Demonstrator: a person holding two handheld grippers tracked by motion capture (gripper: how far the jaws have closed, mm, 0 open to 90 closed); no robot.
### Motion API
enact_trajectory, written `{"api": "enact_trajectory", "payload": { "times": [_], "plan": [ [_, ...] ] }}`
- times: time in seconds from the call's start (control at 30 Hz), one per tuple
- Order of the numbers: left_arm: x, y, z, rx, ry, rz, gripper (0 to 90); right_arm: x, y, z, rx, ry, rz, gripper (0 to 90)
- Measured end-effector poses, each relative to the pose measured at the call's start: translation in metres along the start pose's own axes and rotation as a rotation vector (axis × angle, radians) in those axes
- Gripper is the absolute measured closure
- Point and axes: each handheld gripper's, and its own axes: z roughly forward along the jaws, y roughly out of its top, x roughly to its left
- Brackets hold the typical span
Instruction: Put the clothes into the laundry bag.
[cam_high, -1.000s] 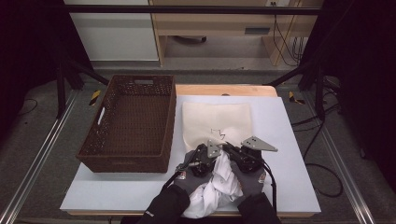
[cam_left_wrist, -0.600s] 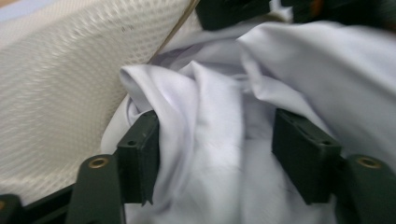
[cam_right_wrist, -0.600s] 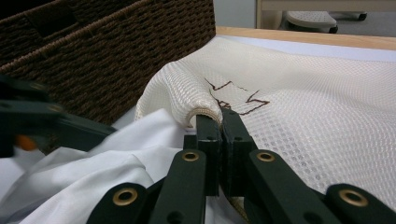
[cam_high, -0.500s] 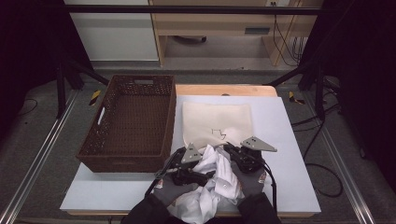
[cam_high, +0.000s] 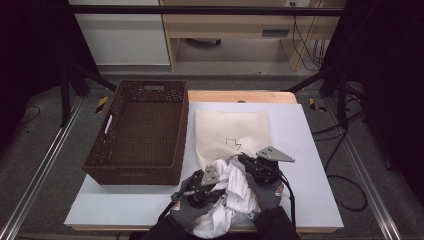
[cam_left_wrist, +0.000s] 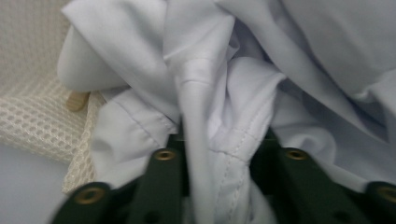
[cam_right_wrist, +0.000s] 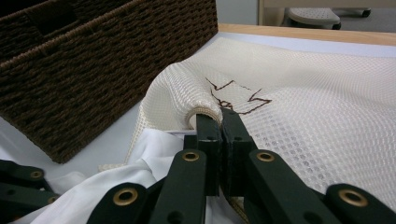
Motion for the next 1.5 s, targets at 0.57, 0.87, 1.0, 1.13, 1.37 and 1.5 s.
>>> {"api": "enact_trajectory", "payload": {
  "times": [0.57,0.87,1.0,1.13,1.37,1.5],
  "plan": [
    [-0.002,0.043,0.048,0.064,0.01,0.1,80.5,0.001,0.004,-0.004,-0.024,0.036,0.002,88.3],
    [0.001,0.036,0.026,-0.052,-0.015,0.045,54.8,-0.003,0.001,-0.004,-0.012,0.011,0.002,88.3],
    [0.007,0.036,-0.001,-0.086,0.009,0.047,32.8,-0.002,0.001,-0.003,-0.007,0.008,0.0,88.3],
    [0.023,0.035,-0.012,-0.108,0.069,0.04,24.4,-0.001,0.001,-0.002,-0.006,0.008,-0.005,88.3],
    [0.05,0.032,0.022,-0.032,0.074,-0.025,7.8,0.001,0.001,-0.002,-0.005,0.012,-0.006,88.3],
    [0.043,0.033,0.027,-0.038,0.085,0.006,24.6,0.001,0.001,-0.001,-0.004,0.014,-0.005,88.3]
  ]
}}
